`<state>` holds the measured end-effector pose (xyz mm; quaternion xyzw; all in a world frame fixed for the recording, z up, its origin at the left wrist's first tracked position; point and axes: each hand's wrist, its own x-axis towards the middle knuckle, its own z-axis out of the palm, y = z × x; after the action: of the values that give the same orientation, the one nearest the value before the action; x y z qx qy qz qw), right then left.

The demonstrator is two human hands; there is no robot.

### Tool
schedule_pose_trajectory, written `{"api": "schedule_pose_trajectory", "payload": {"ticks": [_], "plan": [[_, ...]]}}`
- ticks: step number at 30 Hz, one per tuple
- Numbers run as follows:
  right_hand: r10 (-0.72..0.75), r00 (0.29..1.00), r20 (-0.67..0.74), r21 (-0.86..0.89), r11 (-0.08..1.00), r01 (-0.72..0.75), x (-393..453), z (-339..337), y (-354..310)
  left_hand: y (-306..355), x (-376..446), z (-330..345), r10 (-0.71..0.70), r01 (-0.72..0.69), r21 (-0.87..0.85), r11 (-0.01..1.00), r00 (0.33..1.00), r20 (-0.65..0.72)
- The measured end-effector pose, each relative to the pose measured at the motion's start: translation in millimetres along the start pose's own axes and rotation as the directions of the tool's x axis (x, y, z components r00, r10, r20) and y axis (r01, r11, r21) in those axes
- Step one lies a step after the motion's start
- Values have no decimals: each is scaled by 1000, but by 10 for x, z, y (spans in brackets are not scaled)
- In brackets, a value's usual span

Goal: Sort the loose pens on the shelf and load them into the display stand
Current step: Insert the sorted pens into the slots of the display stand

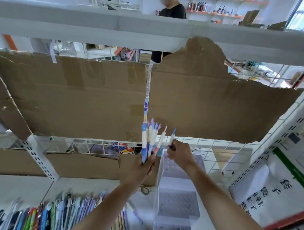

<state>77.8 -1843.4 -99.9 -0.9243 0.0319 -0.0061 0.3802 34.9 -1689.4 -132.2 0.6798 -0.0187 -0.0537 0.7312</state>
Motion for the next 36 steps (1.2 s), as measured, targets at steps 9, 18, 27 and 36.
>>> {"api": "schedule_pose_trajectory", "payload": {"ticks": [9,18,27,36], "plan": [[39,999,-22,6,999,-39,-82,-86,50,-14,9,7,-31,32,-90,995,999,16],[-78,993,91,193,979,59,-389,-279,-118,-35,-3,159,-41,44,-34,998,997,70],[-86,993,-83,-54,995,82,-130,-418,-47,-81,12,12,41,-40,27,999,998,-53],[-71,997,-3,-195,978,69,17,-57,132,-117,-50,-5,6,-8,-64,998,999,-40]]}}
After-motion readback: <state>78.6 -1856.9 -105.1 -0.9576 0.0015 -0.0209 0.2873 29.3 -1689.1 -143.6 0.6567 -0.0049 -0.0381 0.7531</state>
